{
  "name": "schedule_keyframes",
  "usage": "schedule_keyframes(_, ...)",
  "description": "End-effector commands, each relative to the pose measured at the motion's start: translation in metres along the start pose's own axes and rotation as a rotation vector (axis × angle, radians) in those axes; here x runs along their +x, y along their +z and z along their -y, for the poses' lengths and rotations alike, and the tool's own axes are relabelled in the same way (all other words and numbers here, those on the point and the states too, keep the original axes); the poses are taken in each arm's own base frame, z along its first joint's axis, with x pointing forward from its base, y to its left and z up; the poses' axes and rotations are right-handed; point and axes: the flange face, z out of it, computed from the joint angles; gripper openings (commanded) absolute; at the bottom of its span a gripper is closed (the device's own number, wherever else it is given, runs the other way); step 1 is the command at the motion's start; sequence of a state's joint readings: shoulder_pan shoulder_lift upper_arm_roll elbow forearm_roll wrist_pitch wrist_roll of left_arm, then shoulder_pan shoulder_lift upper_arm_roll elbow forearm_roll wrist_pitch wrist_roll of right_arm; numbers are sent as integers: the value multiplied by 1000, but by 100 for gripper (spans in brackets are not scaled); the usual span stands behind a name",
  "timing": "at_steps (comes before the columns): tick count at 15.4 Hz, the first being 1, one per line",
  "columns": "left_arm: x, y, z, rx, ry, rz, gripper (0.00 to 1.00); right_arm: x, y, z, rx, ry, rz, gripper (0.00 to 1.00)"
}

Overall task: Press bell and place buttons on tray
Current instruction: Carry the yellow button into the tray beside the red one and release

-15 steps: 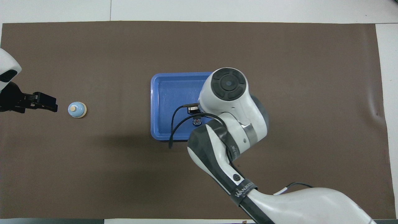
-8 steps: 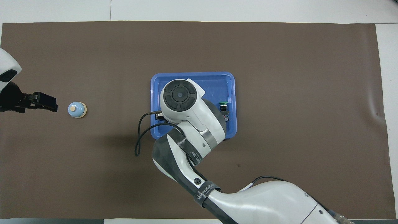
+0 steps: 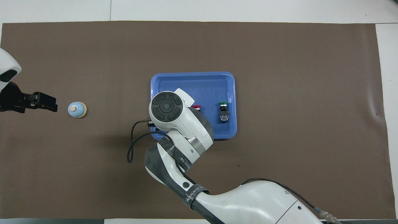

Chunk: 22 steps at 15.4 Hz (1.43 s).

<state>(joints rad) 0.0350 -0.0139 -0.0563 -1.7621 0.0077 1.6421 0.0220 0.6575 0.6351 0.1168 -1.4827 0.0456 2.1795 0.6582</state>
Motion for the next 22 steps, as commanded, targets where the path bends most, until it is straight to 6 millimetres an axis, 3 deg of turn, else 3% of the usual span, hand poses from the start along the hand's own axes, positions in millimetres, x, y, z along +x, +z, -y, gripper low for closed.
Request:
schedule_keyframes(1, -1, -5, 2, -5, -10, 4, 100, 7, 11, 16, -17, 10, -39, 0)
schedule_keyframes(3, -1, -5, 0, -5, -7, 4, 100, 7, 11, 15, -23, 11, -35, 0)
schedule_keyframes(4, -1, -5, 2, -5, -10, 4, 100, 9, 11, 12, -34, 12, -30, 30)
schedule_keyframes(5, -1, -5, 1, -5, -8, 4, 100, 10, 8, 11, -46, 9, -28, 94)
schedule_keyframes(6, -1, -5, 2, -5, -10, 4, 100, 11, 5, 7, -80, -8, -26, 100)
schedule_keyframes(9, -1, -5, 1, -5, -8, 4, 100, 22, -30, -5, -96, 10, -30, 100)
schedule_keyframes(10, -1, -5, 2, -5, -10, 4, 100, 25, -50, -8, -83, 21, -42, 100)
schedule_keyframes(13, -1, -5, 1, -5, -8, 4, 100, 37, -101, -43, -96, 38, -58, 100)
schedule_keyframes(16, -1, -5, 1, -5, -8, 4, 100, 53, -165, -107, -120, -26, -38, 100)
schedule_keyframes(22, -1, -5, 1, -5, -8, 4, 100, 44, -267, -249, -167, -114, 13, 100)
